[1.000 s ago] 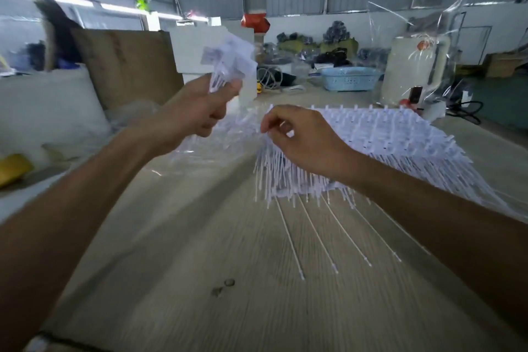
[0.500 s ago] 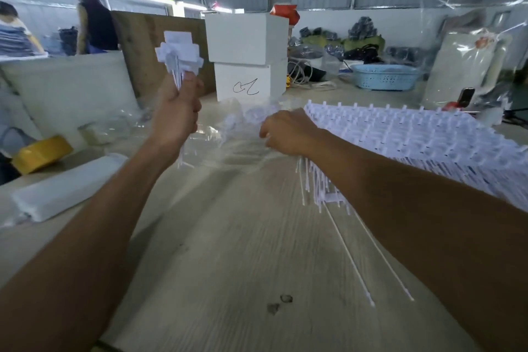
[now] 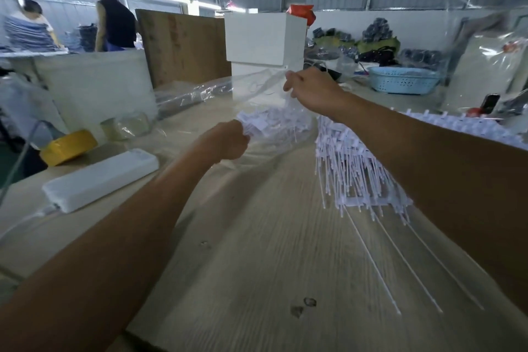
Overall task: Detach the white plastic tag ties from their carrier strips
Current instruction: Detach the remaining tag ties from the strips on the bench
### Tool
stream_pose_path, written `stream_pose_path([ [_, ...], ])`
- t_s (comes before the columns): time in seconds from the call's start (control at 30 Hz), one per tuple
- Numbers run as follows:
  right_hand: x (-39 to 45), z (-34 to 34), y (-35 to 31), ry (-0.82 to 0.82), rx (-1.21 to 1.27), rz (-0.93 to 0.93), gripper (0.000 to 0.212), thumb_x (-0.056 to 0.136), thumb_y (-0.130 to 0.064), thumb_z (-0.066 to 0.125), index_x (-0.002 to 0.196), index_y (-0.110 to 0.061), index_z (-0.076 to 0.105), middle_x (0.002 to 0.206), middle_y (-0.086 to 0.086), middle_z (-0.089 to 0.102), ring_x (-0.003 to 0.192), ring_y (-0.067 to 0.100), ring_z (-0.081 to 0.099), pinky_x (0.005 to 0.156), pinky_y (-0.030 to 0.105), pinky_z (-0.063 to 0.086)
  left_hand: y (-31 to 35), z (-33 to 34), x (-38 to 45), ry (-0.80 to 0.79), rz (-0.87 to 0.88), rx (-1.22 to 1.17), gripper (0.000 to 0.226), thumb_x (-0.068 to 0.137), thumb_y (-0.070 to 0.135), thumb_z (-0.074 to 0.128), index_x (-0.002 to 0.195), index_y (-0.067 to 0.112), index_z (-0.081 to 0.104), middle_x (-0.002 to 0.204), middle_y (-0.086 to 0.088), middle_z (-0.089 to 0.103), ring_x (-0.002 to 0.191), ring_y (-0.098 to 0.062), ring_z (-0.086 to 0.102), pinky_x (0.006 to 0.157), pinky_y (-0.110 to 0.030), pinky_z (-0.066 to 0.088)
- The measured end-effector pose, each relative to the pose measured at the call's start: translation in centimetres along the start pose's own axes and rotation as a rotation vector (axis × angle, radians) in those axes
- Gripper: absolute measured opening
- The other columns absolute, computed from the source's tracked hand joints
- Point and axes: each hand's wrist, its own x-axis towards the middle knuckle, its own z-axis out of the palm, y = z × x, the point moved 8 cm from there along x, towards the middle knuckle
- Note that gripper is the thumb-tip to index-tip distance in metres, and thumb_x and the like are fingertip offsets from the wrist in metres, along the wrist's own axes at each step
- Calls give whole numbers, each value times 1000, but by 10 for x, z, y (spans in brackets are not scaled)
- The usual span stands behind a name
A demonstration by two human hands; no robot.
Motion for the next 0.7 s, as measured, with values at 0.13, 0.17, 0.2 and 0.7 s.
stream_pose_path([
  [0.13,-2,-5,-3,41,-62,-28,49,109,-36,29,113,-11,71,123,12,66,112,31,60,101,43,47,23,-14,33,-23,8,76,13,98,8,44,91,3,54,76,-19,56,66,-28,61,50,-25,40],
  [0.17,-3,-7,-2,40,-114,-45,49,109,-36,28,115,-11,70,124,13,66,113,31,59,100,43,47,26,-14,43,-58,-8,69,15,97,2,43,95,2,58,76,-27,56,61,-29,60,45,-23,33],
  [0.2,-4,-9,0,34,-177,-69,47,109,-35,28,117,-11,68,123,13,65,112,32,59,97,43,48,28,-11,53,-113,-22,59,20,96,-2,43,103,-3,62,79,-34,60,57,-30,60,42,-21,29],
  [0.7,-8,-24,29,-28,-399,-253,57,88,13,48,136,-17,57,126,12,58,111,26,55,87,32,47,7,-59,111,-186,-176,15,36,106,18,45,77,4,61,51,-7,46,28,-12,35,33,-14,30],
])
